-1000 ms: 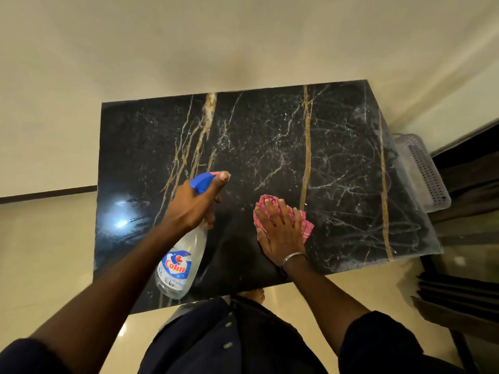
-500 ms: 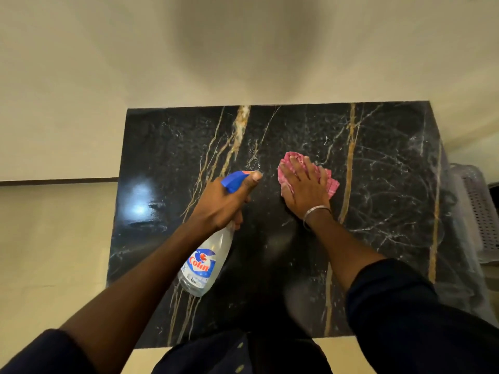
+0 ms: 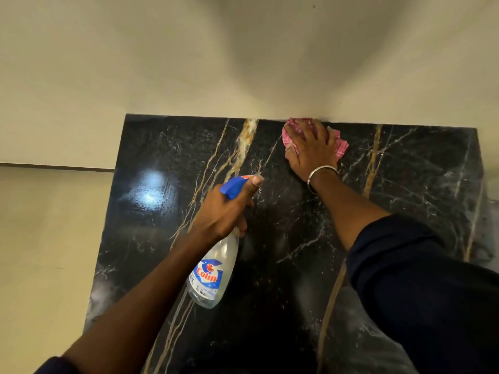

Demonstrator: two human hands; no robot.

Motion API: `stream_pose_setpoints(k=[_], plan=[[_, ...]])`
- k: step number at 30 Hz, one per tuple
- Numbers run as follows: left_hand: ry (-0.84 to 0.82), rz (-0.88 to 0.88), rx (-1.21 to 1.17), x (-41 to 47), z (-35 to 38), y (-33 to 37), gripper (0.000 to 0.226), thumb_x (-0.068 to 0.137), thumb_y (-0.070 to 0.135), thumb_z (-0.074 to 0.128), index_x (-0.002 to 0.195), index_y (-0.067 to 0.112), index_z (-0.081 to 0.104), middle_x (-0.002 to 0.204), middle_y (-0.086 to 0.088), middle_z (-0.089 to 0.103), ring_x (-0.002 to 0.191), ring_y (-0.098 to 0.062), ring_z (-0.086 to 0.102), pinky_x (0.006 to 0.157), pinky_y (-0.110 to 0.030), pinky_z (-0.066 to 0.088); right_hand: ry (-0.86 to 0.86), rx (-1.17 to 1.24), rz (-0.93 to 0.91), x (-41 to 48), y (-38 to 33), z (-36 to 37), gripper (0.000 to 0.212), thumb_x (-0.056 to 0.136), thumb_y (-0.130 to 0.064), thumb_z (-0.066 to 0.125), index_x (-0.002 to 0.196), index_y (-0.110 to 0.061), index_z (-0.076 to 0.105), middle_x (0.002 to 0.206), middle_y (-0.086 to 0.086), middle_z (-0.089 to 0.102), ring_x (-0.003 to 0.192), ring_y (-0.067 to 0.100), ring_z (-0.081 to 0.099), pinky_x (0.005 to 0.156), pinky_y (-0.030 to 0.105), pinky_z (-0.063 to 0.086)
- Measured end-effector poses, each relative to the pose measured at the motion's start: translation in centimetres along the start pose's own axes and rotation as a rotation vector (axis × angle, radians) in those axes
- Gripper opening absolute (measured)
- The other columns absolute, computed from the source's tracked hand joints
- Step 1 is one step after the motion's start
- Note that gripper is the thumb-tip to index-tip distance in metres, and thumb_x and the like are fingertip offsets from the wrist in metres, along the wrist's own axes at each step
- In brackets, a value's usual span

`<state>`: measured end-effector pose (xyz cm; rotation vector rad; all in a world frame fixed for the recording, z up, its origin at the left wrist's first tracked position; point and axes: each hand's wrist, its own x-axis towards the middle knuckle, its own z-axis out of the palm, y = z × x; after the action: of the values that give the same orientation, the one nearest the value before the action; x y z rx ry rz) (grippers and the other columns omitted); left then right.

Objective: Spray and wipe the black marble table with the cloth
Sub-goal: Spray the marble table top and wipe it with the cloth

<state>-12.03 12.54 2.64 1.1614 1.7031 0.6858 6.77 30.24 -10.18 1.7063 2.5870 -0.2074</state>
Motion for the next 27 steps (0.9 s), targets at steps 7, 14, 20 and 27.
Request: stream_pose_setpoints(k=[7, 14, 20, 27], plan=[[0.068, -0.007, -0.12, -1.1, 0.4, 0.8, 0.035, 0.093, 0.057, 0.045, 0.098, 0.028, 0.063, 0.077, -0.012, 0.068, 0.046, -0.025, 0.064, 0.049, -0.027, 0.051, -0.014, 0.04, 0.065, -2.7, -5.0, 0.4, 0.061, 0.089, -0.047, 0.033, 0.149, -0.035, 0.031, 0.158, -0.002, 0.03, 0.146, 0.033, 0.021, 0.113, 0.06, 0.016], [0.104, 0.049, -0.054, -3.7, 0.8, 0.7, 0.036, 0.092, 0.057, 0.044, 0.082, 0.028, 0.063, 0.066, -0.012, 0.061, 0.055, -0.016, 0.057, 0.058, -0.029, 0.048, -0.087, 0.106, -0.268, -11.8, -14.5, 2.0, 0.056, 0.093, -0.046, 0.043, 0.142, -0.021, 0.048, 0.15, 0.006, 0.044, 0.147, 0.034, 0.017, 0.117, 0.06, 0.007], [0.076, 0.065, -0.037, -6.0, 1.8, 1.4, 0.032, 0.093, 0.059, 0.045, 0.087, 0.032, 0.061, 0.058, -0.005, 0.061, 0.046, -0.02, 0.061, 0.051, -0.029, 0.052, -0.042, 0.11, -0.281, -17.7, -9.4, 2.4, 0.056, 0.089, -0.045, 0.047, 0.144, -0.031, 0.041, 0.151, -0.002, 0.04, 0.143, 0.031, 0.028, 0.112, 0.059, 0.02], [0.049, 0.067, -0.019, -9.2, 4.0, 2.8, 0.039, 0.09, 0.061, 0.04, 0.085, 0.026, 0.058, 0.054, 0.001, 0.057, 0.042, -0.016, 0.061, 0.051, -0.021, 0.051, -0.008, 0.113, -0.137, -27.7, -2.1, 3.0, 0.047, 0.098, -0.042, 0.031, 0.144, -0.039, 0.04, 0.153, -0.014, 0.036, 0.145, 0.022, 0.023, 0.114, 0.05, 0.018]])
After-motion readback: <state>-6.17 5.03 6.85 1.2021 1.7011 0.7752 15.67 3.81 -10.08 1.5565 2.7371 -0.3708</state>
